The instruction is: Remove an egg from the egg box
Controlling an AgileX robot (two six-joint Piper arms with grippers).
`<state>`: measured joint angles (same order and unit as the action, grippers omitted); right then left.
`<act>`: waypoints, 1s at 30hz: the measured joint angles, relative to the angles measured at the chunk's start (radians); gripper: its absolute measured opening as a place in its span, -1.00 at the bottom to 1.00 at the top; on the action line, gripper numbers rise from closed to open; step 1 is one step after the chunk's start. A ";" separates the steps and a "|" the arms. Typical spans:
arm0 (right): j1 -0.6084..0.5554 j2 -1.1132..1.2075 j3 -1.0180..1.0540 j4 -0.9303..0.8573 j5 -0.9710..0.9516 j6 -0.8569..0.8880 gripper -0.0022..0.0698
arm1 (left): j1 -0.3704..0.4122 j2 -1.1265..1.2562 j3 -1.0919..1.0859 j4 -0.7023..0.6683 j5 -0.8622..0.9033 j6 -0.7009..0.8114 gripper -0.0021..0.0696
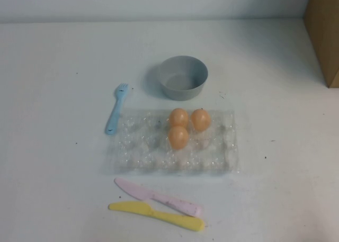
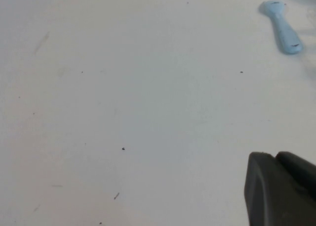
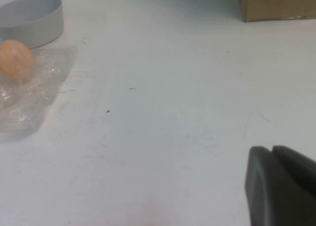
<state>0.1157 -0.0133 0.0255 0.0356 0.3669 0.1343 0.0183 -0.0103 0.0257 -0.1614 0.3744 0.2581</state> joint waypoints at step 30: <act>0.000 0.000 0.000 1.001 -0.120 -0.033 -0.99 | 0.000 0.000 0.000 0.042 0.000 0.000 -0.95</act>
<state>0.1157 -0.0133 0.0255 1.0370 0.2470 0.1016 0.0183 -0.0103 0.0257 -0.1199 0.3744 0.2581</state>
